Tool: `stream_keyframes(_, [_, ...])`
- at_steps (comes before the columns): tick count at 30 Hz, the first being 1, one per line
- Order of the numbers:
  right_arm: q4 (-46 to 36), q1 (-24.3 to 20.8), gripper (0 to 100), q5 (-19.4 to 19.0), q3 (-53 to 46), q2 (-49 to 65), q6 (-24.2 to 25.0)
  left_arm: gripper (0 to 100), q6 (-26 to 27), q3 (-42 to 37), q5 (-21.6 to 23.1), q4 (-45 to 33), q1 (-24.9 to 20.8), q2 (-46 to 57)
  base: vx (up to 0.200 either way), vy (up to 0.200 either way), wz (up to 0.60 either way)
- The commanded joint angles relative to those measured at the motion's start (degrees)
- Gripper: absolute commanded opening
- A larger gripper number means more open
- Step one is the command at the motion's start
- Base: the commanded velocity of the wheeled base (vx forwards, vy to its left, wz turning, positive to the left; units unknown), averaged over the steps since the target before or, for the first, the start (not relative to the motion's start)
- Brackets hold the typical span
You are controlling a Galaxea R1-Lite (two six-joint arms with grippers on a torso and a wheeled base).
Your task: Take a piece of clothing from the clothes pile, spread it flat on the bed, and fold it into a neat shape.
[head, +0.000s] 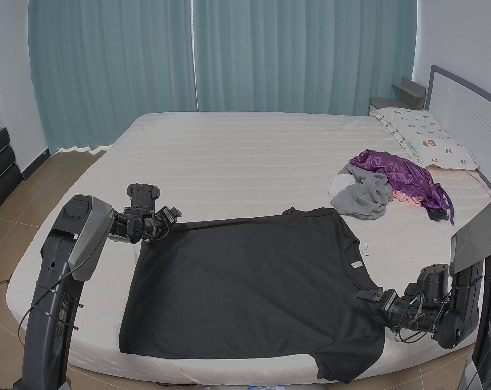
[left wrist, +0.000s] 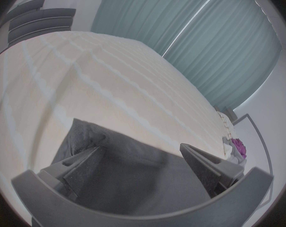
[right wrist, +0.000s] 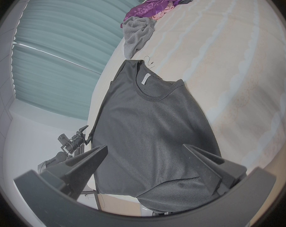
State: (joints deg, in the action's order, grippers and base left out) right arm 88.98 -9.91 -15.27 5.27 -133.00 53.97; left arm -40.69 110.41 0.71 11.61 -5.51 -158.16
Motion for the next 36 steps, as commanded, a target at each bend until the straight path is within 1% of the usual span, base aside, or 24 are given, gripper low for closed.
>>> stream_keyframes(1, [0.93,-0.02,100,-0.02,0.01,-0.15,0.0,100,-0.44,4.18,-0.71,1.31,1.38,-4.09,0.0,0.0,0.0])
stream_keyframes(3, [0.93,-0.11,100,-0.02,0.01,-0.15,0.0,100,-2.2,4.18,-1.06,5.01,1.64,-4.61,0.0,0.0,0.0])
stream_keyframes(7, [0.93,-0.2,100,-0.02,0.01,-0.15,0.0,100,-2.46,4.18,-1.85,10.72,2.17,-4.7,0.0,0.0,0.0])
stream_keyframes(8, [0.93,-0.2,100,-0.02,0.01,-0.15,0.0,100,-2.55,4.18,-1.94,10.98,2.26,-4.7,0.0,0.0,0.0])
stream_keyframes(9, [0.93,-0.2,100,-0.02,-0.08,-0.15,0.0,100,-3.25,4.18,-2.64,13.62,2.79,-4.79,0.0,0.0,0.0])
stream_keyframes(13, [0.93,-0.28,100,-0.02,-0.08,-0.15,0.0,100,-4.84,4.18,-2.99,17.4,3.14,-5.05,0.0,0.0,0.0])
stream_keyframes(17, [0.93,-0.28,100,-0.02,-0.08,-0.24,-0.09,100,-5.01,4.18,-2.9,20.21,3.58,-5.05,0.0,0.0,0.0])
stream_keyframes(23, [0.93,-0.28,100,-0.02,-0.17,-0.24,-0.09,100,-5.01,4.18,-2.99,19.33,3.84,-5.49,0.0,0.0,0.0])
stream_keyframes(24, [0.93,-0.28,100,-0.02,-0.17,-0.24,-0.09,100,-4.84,4.18,-2.55,17.66,4.28,-5.49,0.0,0.0,0.0])
stream_keyframes(29, [0.93,-0.28,100,-0.02,-0.17,-0.24,-0.09,100,-4.13,4.18,-2.03,17.13,4.28,-5.76,0.0,0.0,0.0])
stream_keyframes(33, [0.93,-0.28,100,-0.02,-0.26,-0.24,-0.09,100,-1.76,4.18,-2.03,16.34,4.1,-6.55,0.0,0.0,0.0])
stream_keyframes(36, [0.93,-0.28,100,-0.02,-0.26,-0.24,0.0,100,-1.32,4.18,-2.03,15.99,4.1,-6.72,0.0,0.0,0.0])
